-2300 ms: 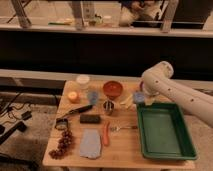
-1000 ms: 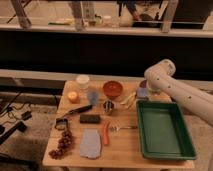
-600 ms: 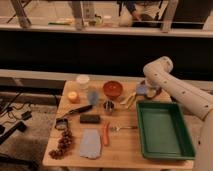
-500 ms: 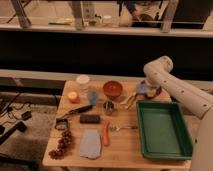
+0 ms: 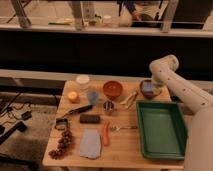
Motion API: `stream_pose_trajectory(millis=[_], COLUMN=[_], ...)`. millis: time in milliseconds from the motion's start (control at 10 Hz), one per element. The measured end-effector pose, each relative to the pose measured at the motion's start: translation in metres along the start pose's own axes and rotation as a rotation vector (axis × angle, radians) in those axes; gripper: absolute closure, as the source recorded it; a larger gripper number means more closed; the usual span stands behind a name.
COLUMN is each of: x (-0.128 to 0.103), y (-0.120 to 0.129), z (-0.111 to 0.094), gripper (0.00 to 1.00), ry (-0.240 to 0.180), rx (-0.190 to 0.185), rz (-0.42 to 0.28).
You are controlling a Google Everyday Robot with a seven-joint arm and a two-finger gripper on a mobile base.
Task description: Place sponge in purple bowl
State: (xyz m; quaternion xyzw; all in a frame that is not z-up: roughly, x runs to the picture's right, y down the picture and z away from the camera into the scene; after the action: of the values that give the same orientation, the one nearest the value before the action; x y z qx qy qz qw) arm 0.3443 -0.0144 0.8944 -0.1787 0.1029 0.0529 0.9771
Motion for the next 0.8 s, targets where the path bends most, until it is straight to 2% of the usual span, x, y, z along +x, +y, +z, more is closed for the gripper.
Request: stream_pose_trajectory(millis=[400,800], x=[-0.003,-0.021], y=[-0.01,-0.02], z=[0.007,0.012], gripper=[0.97,0.97], ry=[-0.007,-0.015], rx=[0.044,0.08], rz=[0.008,-0.017])
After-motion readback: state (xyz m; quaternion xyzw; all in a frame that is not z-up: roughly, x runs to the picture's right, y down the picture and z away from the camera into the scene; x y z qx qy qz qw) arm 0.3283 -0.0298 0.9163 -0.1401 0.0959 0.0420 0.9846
